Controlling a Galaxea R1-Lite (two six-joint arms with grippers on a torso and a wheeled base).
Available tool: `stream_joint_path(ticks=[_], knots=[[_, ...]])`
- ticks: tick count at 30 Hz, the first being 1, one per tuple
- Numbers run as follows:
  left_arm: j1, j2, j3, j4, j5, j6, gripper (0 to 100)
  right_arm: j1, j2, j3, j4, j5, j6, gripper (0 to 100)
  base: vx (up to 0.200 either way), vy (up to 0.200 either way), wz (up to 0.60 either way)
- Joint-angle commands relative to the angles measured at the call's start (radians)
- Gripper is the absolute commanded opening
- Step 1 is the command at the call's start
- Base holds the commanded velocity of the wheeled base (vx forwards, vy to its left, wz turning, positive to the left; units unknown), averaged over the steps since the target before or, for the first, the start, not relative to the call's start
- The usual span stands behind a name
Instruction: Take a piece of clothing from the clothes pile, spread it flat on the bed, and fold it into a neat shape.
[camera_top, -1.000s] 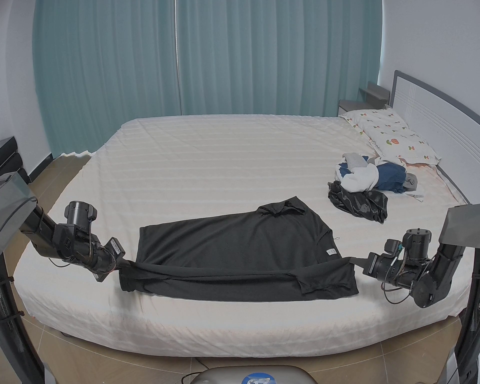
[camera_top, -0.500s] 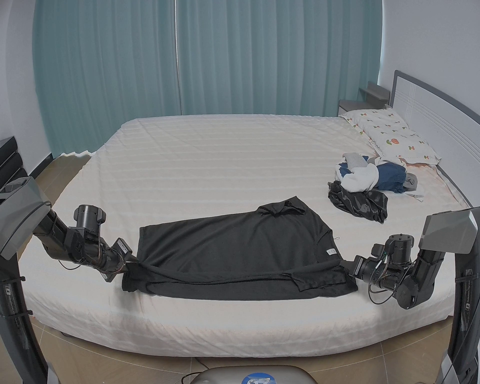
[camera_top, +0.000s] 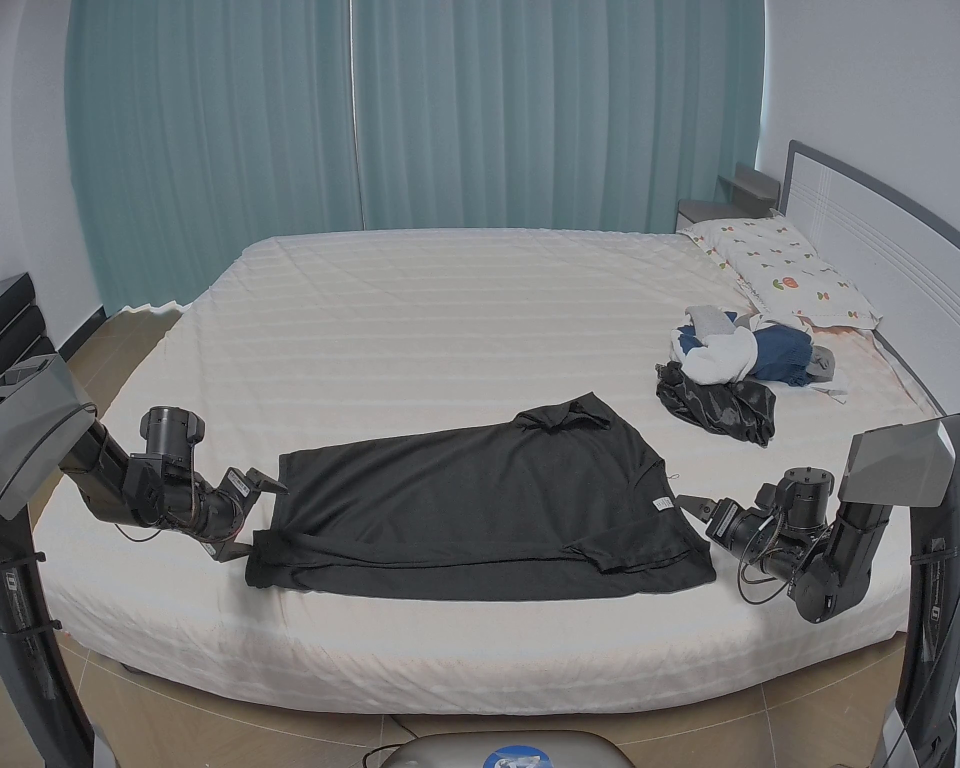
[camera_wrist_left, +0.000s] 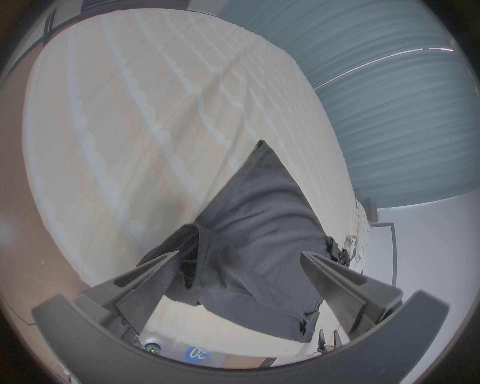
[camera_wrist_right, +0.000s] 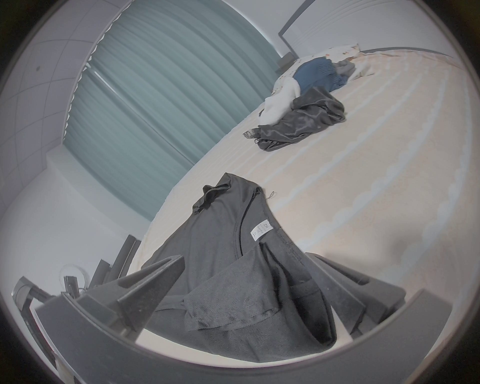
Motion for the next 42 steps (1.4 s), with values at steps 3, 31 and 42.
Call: stream_joint_path(ticks=[3,31,42], knots=[[-0.052,-0.046,0.083,-0.003,0.009,0.025,100,0.002,-0.035,0.043,-0.003,-0.038,0.025,100,0.0,0.0,0.0],[-0.061,-0.044,0.183,-0.088,0.012,0.111,100,0.053,0.006,0.213,-0.154,0.023,0.21,100,0.0,0.0,0.0],[-0.056,-0.043,0.197,-0.123,0.004,0.096,100,0.11,0.0,0.171,-0.152,0.025,0.272,100,0.0,0.0,0.0]])
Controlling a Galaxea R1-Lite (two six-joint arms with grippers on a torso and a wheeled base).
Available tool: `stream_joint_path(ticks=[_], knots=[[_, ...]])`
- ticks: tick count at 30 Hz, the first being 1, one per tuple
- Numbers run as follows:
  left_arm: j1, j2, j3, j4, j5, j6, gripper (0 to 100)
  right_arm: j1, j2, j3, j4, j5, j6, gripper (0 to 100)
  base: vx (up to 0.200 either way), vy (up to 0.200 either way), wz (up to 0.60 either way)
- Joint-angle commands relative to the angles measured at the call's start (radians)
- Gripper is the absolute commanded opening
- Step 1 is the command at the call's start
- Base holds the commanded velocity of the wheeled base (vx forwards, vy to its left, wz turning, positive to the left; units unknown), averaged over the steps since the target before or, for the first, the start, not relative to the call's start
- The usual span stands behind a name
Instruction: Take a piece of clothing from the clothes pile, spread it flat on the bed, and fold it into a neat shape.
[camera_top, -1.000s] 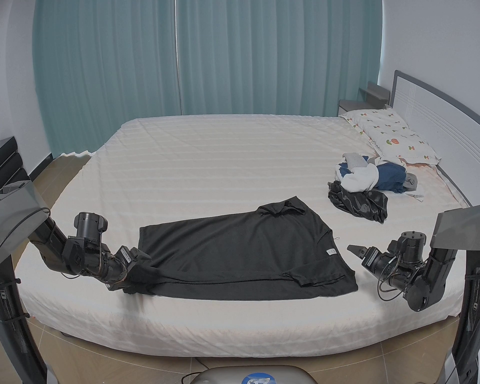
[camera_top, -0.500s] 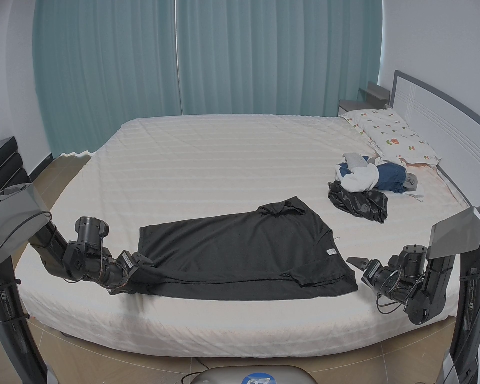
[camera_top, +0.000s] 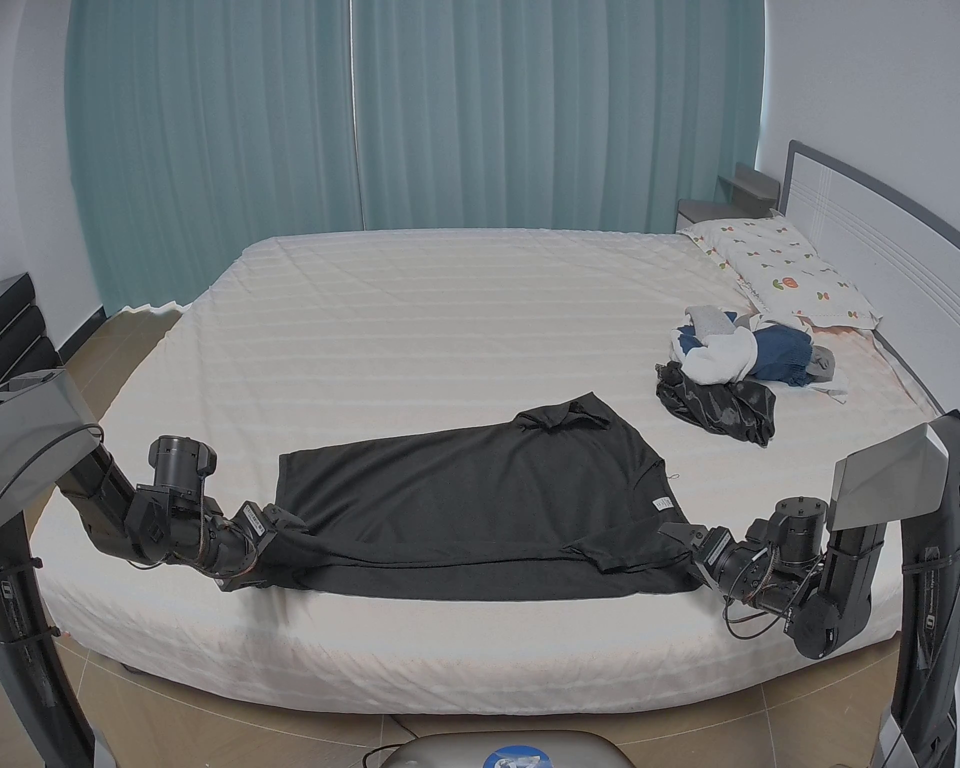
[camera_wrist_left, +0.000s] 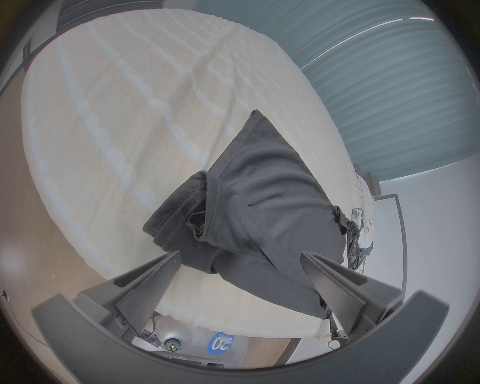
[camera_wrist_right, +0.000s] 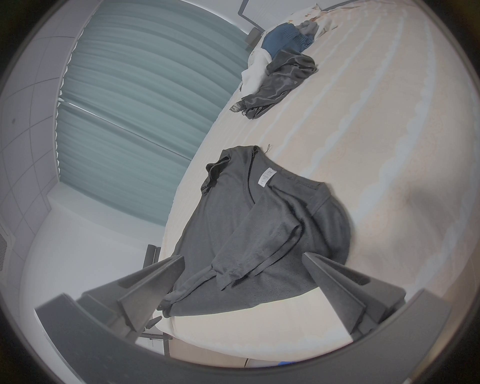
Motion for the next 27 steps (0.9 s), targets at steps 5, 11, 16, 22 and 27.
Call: stream_joint_path(ticks=[5,11,16,22,27], knots=[[0.003,-0.001,0.067,-0.101,-0.008,-0.007,100,0.036,0.008,-0.012,-0.012,0.001,0.016,100,0.0,0.0,0.0],[0.003,0.002,0.098,-0.166,-0.011,-0.02,100,0.03,0.016,-0.01,-0.012,0.009,0.062,100,0.0,0.0,0.0],[0.005,-0.001,0.095,-0.168,-0.011,-0.046,100,0.028,0.011,-0.012,-0.012,0.015,0.089,100,0.0,0.0,0.0],[0.006,-0.007,0.098,-0.166,-0.011,-0.05,100,0.028,0.013,-0.009,-0.012,0.015,0.089,100,0.0,0.0,0.0],[0.003,-0.027,0.122,-0.17,0.015,-0.043,100,0.03,0.013,-0.007,-0.012,0.015,0.089,100,0.0,0.0,0.0]])
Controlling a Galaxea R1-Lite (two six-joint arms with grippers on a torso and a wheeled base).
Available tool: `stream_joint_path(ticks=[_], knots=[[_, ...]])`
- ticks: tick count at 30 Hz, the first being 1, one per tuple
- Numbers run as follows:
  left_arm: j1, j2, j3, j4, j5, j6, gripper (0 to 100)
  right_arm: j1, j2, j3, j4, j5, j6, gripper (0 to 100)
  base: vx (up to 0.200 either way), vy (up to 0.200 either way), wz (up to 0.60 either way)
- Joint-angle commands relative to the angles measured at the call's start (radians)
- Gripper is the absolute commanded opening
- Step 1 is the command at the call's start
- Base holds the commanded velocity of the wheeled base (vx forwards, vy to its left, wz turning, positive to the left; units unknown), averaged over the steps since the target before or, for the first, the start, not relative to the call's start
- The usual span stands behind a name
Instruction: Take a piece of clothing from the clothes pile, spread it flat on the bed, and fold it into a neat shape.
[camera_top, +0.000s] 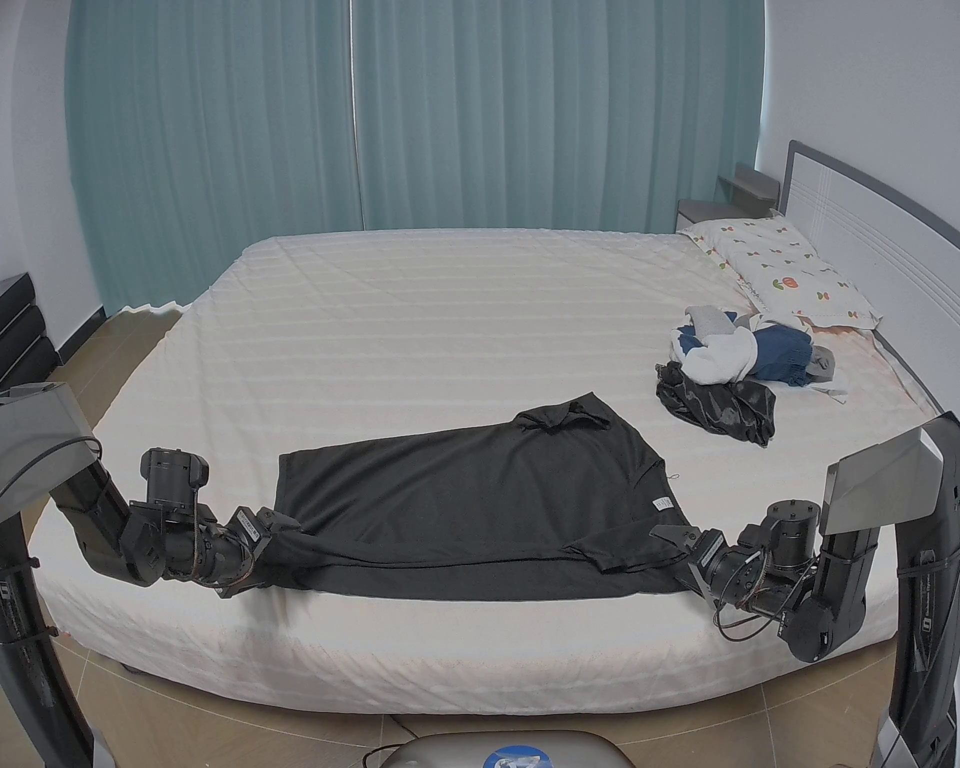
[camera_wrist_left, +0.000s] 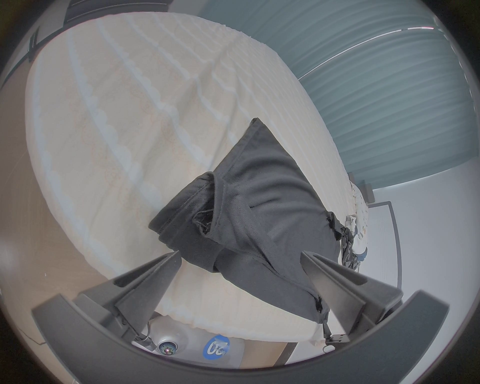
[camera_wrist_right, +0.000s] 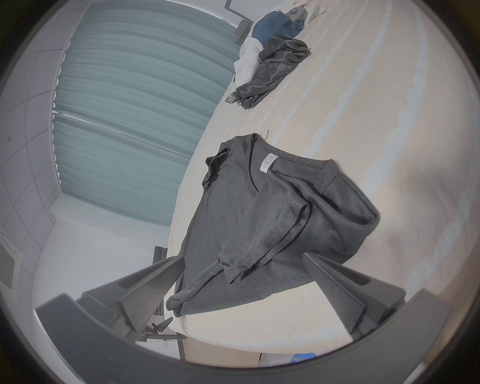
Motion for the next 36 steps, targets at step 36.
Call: stream_joint_path(ticks=[36], knots=[[-0.087,0.109,-0.056,-0.114,0.209,0.031,100,0.008,0.006,0.004,-0.012,-0.002,-0.006,100,0.0,0.0,0.0]])
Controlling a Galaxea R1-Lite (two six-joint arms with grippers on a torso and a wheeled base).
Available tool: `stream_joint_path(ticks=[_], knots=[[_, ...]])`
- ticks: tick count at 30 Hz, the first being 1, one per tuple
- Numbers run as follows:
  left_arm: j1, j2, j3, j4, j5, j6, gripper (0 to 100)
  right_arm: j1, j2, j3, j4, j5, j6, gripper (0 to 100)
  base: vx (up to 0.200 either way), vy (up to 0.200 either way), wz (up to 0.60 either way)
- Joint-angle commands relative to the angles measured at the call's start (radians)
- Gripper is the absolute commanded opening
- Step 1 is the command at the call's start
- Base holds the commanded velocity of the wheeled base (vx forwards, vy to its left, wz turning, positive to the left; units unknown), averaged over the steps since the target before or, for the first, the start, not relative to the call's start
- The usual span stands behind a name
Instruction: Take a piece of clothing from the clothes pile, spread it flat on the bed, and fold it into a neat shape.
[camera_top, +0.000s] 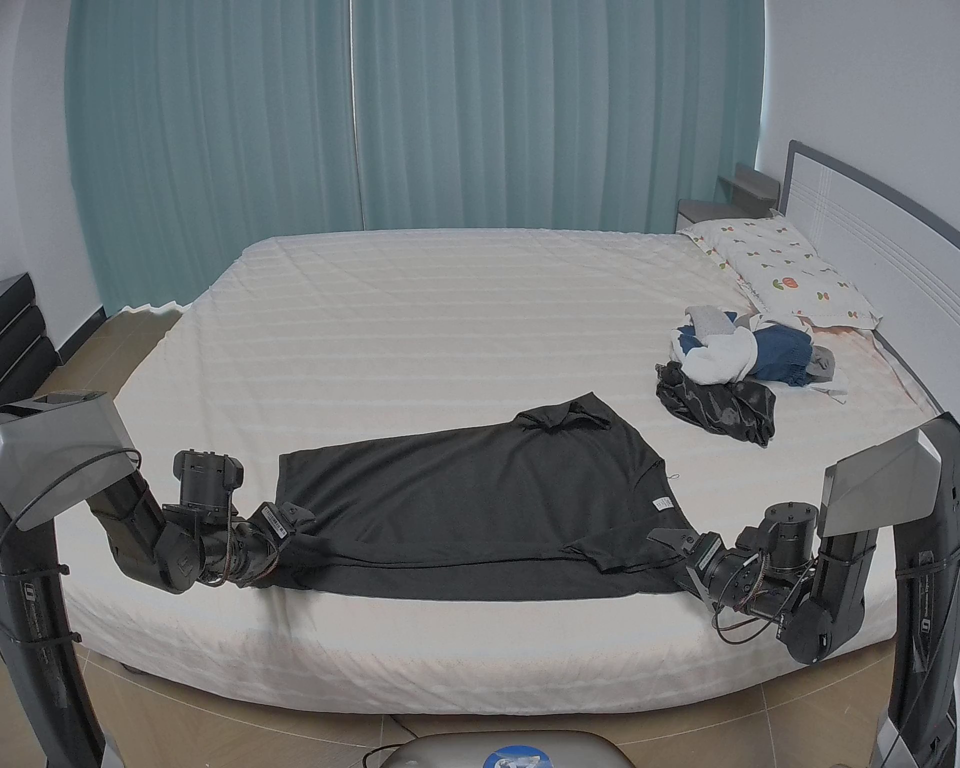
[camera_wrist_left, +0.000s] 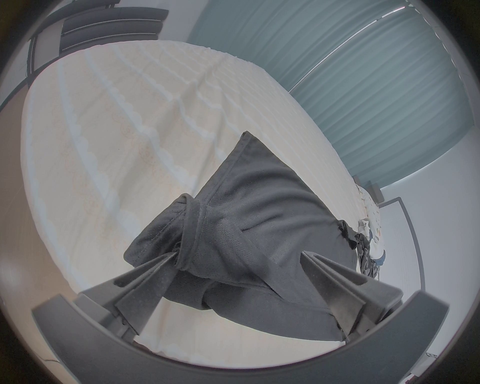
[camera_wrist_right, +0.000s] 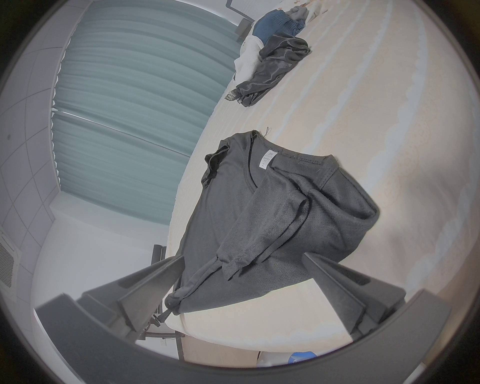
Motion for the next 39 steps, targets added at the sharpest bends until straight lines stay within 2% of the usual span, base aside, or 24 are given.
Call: stream_joint_path(ticks=[1,2,3,12,17,22,26,39], knots=[[0.0,0.022,-0.005,-0.002,0.001,0.0,100,0.0,0.002,0.0,-0.012,0.001,0.0,100,0.0,0.0,0.0],[0.0,0.022,-0.005,-0.002,0.001,0.0,100,0.0,0.002,0.0,-0.012,0.001,0.0,100,0.0,0.0,0.0],[0.0,0.03,-0.023,0.0,0.007,0.0,0,0.0,0.002,0.0,-0.012,0.001,0.0,100,0.0,0.0,0.0],[0.001,0.024,-0.026,-0.002,0.068,-0.006,0,0.0,0.002,0.0,-0.012,0.001,0.0,100,0.0,0.0,0.0],[0.009,0.019,-0.037,-0.023,0.068,-0.023,0,0.0,0.002,0.0,-0.012,0.001,0.0,100,0.0,0.0,0.0],[0.02,0.033,-0.062,-0.135,0.067,-0.133,0,0.0,0.002,0.0,-0.012,-0.001,0.0,100,0.0,0.0,0.0],[0.035,0.056,-0.066,-0.195,0.067,-0.153,0,-0.001,0.002,0.0,-0.012,-0.001,0.0,100,0.0,0.0,0.0],[0.047,0.053,-0.063,-0.197,0.051,-0.193,0,0.0,-0.045,-0.003,-0.01,-0.015,-0.003,100,0.0,0.0,0.0]])
